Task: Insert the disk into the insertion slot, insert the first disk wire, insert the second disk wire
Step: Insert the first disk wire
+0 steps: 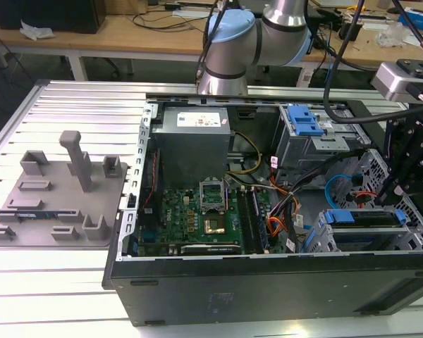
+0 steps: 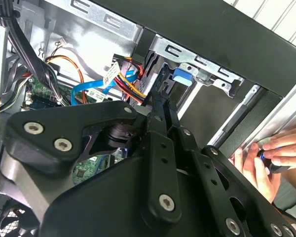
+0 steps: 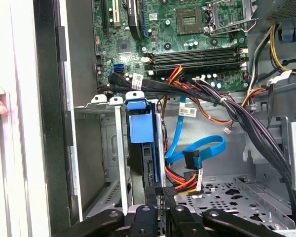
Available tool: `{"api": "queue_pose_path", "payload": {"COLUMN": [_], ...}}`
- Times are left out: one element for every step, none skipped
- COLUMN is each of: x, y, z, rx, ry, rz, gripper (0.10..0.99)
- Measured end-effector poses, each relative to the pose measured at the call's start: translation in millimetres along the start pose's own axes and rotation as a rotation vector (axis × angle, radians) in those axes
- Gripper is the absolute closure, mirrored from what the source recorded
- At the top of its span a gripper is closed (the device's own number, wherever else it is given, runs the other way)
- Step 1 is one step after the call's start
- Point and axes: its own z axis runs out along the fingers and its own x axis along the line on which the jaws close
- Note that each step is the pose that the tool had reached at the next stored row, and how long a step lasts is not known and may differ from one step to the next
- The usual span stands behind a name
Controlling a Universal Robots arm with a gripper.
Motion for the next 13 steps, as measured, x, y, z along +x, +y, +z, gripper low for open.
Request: {"api": "queue_pose_path", "payload": {"x": [0.0, 0.0, 0.0, 0.0, 0.1, 0.2, 0.3, 0.4, 0.5, 0.4, 0.4, 0.5, 0.5], "y": [0.0, 0.0, 0.0, 0.0, 0.0, 0.0, -0.1, -0.1, 0.0, -0.1, -0.1, -0.1, -0.1], "z": [0.0, 0.0, 0.1, 0.4, 0.5, 0.7, 0.9, 1.0, 1.2, 1.5, 1.8, 2.2, 2.5], "rx": [0.000, 0.000, 0.000, 0.000, 0.000, 0.000, 0.000, 0.000, 0.000, 0.000, 0.000, 0.000, 0.000], "ry": [-0.0001, 0.0000, 0.0000, 0.0000, 0.0000, -0.0002, -0.0002, -0.0001, 0.0000, 0.0000, -0.0001, -0.0001, 0.0000], "rz": [0.000, 0.000, 0.000, 0.000, 0.000, 0.000, 0.000, 0.000, 0.000, 0.000, 0.000, 0.000, 0.000], "gripper": [0.922, 0.922, 0.922, 0.922, 0.922, 0.922, 0.922, 0.922, 0.922, 0.922, 0.922, 0.922, 0.922]}}
